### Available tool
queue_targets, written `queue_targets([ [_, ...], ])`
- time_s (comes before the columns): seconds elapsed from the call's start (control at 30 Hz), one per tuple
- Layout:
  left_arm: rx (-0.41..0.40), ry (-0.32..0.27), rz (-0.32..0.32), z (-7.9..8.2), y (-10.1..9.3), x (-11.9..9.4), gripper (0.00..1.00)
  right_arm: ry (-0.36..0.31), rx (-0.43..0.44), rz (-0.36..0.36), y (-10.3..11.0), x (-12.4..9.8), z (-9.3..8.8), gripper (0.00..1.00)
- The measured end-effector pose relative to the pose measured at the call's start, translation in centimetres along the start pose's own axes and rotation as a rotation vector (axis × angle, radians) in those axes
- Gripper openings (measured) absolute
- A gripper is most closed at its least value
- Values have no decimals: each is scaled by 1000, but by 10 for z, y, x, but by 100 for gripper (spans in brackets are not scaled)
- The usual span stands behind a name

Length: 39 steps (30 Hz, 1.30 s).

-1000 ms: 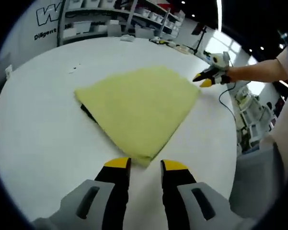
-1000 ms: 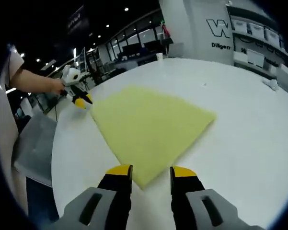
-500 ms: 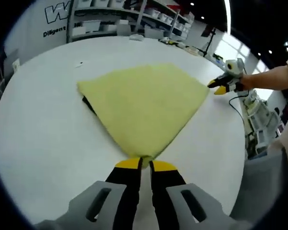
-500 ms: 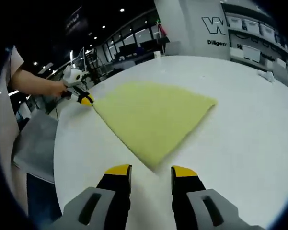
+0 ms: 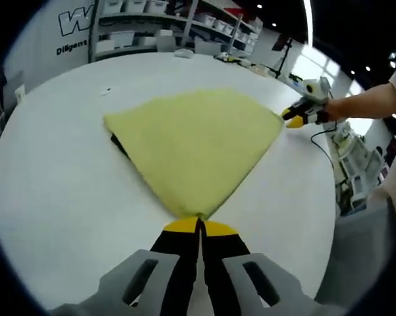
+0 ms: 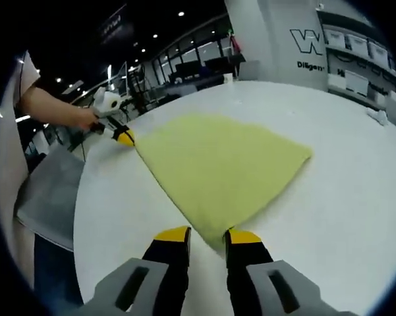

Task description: Fold the garment on the visible template until the final outline fits inside the template.

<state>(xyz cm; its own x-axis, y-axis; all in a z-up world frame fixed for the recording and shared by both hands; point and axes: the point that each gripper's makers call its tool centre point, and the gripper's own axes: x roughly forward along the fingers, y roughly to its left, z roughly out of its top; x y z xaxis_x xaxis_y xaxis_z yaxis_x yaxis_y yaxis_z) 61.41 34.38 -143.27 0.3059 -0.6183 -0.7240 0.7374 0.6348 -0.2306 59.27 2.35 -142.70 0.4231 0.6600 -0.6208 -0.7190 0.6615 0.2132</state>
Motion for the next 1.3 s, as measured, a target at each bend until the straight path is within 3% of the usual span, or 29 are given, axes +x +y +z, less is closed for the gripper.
queue_targets([
  [0.13, 6, 2, -4, 0, 0, 0, 1, 11, -16, 4, -2, 0, -2, 1],
  [0.23, 20, 6, -7, 0, 0, 0, 1, 11, -22, 14, -3, 0, -2, 0],
  [0.37, 204, 64, 37, -7, 14, -6, 1, 30, -65, 18, -6, -3, -7, 0],
  [0.47, 286, 72, 49, -6, 20, -11, 1, 29, -54, 28, -6, -6, -10, 0],
  [0.53, 339, 133, 66, -17, 27, -14, 1, 39, -61, 17, -10, -7, -13, 0],
  [0.63, 315, 121, 37, -21, 22, -16, 1, 17, 62, 19, -9, -9, -14, 0],
  [0.73, 201, 67, 12, -14, 13, -16, 1, 11, 21, 15, -7, -9, -10, 0],
  [0.8, 155, 40, 22, -11, 12, -11, 14, 7, 35, 12, -7, -8, -10, 6],
  [0.87, 51, 41, 0, -12, 6, -5, 29, 13, 37, 9, -7, -8, -11, 8],
  [0.9, 67, 35, -3, -10, 6, -2, 29, 16, 40, 8, -7, -7, -12, 9],
  [1.03, 49, 24, 1, -7, 4, 3, 20, 22, 32, 6, -7, -8, -13, 10],
  [1.17, -24, 11, 12, -4, 8, 8, 11, 32, 33, 5, -7, -7, -16, 8],
  [1.3, 17, -2, 7, -3, 3, 8, 4, 43, 22, 9, -6, -7, -20, 0],
])
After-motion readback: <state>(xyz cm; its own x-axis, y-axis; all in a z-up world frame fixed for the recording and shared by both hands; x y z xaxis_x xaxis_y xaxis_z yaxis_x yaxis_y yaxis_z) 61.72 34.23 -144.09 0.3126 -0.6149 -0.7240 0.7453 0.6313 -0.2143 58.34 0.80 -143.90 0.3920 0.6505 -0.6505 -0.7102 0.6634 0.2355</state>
